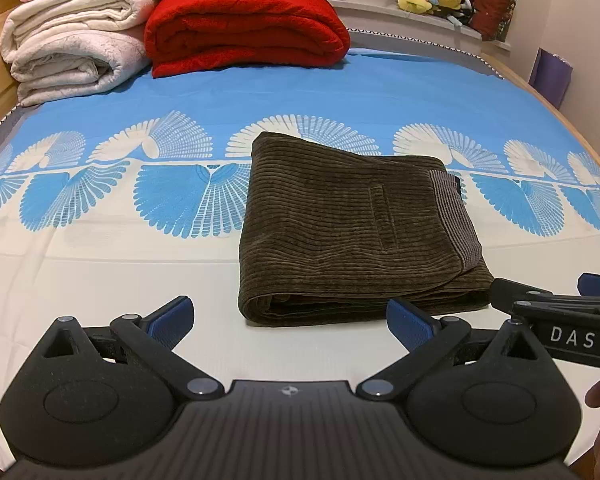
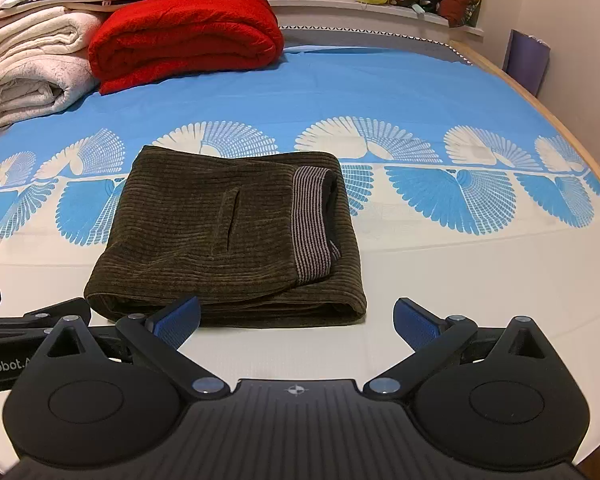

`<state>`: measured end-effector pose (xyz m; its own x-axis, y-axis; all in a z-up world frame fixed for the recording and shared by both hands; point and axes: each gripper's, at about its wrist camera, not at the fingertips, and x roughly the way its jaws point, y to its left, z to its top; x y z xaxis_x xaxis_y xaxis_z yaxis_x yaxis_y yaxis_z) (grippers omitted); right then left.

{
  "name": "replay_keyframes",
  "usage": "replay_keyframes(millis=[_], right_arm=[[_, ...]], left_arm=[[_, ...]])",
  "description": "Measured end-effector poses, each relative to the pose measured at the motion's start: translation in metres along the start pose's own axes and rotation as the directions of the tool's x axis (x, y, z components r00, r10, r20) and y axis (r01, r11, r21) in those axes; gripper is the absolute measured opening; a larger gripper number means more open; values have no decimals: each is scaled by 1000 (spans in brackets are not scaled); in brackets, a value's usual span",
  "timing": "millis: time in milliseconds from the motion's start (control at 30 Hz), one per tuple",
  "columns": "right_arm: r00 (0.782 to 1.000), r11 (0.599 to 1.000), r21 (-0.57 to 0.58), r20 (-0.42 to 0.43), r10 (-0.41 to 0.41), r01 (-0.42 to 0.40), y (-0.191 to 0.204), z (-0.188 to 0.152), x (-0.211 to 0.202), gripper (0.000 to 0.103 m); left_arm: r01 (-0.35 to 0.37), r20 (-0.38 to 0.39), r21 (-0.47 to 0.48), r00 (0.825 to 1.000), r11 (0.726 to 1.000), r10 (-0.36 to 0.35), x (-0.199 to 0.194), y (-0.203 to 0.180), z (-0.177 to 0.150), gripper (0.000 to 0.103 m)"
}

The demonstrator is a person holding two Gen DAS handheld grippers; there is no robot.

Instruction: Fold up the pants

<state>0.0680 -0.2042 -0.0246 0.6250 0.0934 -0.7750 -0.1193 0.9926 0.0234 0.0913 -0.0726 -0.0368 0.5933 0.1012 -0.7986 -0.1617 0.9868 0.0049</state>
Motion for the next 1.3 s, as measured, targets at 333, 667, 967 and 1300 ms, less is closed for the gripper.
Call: replay_keyframes(millis=[333,667,967,1300], right_arm=[[1000,1000,-3,-3,-2,2,0,1,0,102],[1000,1000,-5,-4,-4,4,1,1,1,102],[1000,1000,-7,-4,-6,6,1,1,1,102],[1000,1000,-8,-5,-7,7,1,0,1,102]], left_arm=[[2,0,-1,1000,1000,-2,0,-1,0,103],[0,0,-1,1000,1000,0,0,-1,0,103],[0,-1,-1,1000,1000,0,0,-1,0,103],[0,0,0,1000,1000,0,0,-1,0,103]])
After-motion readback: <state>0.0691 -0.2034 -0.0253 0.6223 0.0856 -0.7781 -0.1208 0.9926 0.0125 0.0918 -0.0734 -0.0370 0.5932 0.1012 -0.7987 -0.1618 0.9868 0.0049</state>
